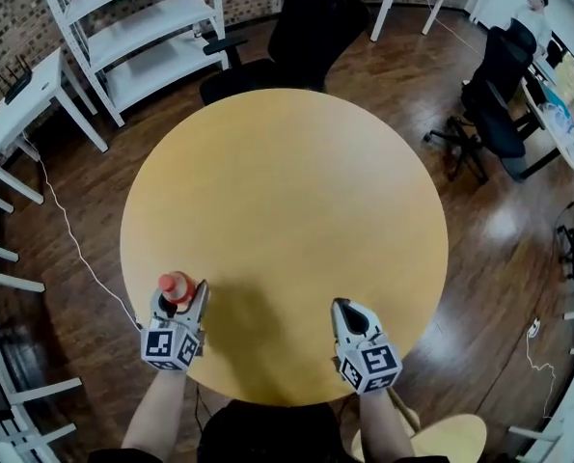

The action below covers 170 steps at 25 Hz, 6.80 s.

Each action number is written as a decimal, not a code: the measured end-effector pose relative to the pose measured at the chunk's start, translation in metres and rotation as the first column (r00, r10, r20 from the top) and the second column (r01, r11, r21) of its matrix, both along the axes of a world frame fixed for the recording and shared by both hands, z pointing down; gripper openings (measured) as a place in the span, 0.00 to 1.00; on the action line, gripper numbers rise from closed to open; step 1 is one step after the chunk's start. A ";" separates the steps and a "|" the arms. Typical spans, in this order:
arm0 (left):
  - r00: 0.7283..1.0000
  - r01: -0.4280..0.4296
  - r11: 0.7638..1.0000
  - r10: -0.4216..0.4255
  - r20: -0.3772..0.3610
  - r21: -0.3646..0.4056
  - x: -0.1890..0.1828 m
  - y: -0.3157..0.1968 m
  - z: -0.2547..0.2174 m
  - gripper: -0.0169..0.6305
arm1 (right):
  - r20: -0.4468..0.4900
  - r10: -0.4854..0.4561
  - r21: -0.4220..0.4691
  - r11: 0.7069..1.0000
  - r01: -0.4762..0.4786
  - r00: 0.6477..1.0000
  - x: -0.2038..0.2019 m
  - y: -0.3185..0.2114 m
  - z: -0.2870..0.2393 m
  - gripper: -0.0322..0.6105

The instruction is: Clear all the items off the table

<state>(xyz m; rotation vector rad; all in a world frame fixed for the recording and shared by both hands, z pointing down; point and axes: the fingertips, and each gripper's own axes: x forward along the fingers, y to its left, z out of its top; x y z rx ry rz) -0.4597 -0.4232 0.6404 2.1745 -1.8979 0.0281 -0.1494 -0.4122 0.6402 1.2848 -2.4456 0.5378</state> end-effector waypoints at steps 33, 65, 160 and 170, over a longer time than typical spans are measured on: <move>1.000 0.017 0.998 -0.018 0.015 0.055 0.001 0.066 -0.035 0.59 | 0.043 0.113 0.100 0.988 -0.117 0.993 0.060 0.045 -0.021 0.06; 0.729 -0.596 0.691 0.680 -0.086 0.409 0.374 0.132 -0.186 0.03 | 0.193 0.658 0.454 0.598 -0.661 0.728 0.333 0.277 -0.163 0.06; -0.790 -0.596 -0.689 0.595 0.149 -0.412 0.778 0.704 0.072 0.83 | 0.132 0.782 0.098 -0.622 -0.777 -0.610 0.309 0.877 -0.022 0.06; -0.800 -0.538 -0.617 0.587 0.119 -0.574 0.780 0.704 0.126 0.86 | 0.104 0.790 0.076 -0.613 -0.787 -0.605 0.317 0.891 -0.014 0.06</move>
